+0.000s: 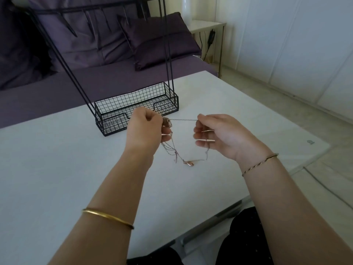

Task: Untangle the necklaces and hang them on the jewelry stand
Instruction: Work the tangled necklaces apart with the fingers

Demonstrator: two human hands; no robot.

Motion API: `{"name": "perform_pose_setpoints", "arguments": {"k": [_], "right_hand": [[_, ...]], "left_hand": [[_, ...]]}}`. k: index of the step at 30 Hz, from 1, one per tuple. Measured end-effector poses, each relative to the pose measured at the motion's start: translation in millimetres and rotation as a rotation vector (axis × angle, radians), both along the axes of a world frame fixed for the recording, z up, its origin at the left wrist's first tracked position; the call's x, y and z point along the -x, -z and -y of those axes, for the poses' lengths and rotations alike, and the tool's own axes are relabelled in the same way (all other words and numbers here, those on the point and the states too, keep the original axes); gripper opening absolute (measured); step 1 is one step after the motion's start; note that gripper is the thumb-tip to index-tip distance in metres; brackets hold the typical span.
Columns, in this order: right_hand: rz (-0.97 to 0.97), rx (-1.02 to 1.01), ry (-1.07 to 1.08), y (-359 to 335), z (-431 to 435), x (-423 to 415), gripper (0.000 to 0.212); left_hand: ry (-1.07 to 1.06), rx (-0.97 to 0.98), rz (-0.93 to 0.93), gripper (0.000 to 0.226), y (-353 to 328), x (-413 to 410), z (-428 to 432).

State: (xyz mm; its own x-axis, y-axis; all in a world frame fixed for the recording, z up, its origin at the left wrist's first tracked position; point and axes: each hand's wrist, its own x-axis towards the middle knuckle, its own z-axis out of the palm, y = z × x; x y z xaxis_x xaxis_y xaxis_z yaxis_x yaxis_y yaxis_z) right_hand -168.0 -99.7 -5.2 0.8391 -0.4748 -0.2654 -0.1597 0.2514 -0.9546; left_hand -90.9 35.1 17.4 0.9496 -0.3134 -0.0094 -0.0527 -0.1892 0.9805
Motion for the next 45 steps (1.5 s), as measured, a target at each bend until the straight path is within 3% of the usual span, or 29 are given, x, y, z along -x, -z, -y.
{"name": "perform_pose_setpoints", "arguments": {"k": [3, 16, 24, 29, 32, 37, 43, 45], "right_hand": [[0.007, -0.144, -0.027, 1, 4, 0, 0.031], [0.085, -0.387, 0.104, 1, 10, 4, 0.031], [0.327, -0.549, 0.133, -3, 3, -1, 0.038], [0.274, -0.309, 0.148, -4, -5, -6, 0.035], [0.191, -0.055, 0.148, -3, -10, -8, 0.029], [0.084, 0.322, -0.005, -6, -13, -1, 0.006], [0.218, 0.634, -0.117, -3, -19, -1, 0.018], [0.228, 0.678, -0.097, -1, -18, -2, 0.012]], "left_hand": [[0.005, -0.029, 0.032, 0.011, 1, 0, 1], [0.09, -0.237, 0.12, 0.023, 6, -2, -5], [0.138, -0.16, 0.012, 0.014, 2, 3, 0], [0.142, -0.101, -0.045, 0.013, -1, 7, 3], [0.13, -0.048, -0.085, 0.013, -3, 7, 3], [0.163, -0.052, -0.12, 0.013, -4, 7, 1], [0.199, -0.063, -0.13, 0.012, -4, 7, 1], [0.209, -0.065, -0.116, 0.012, -3, 7, 0]]}}
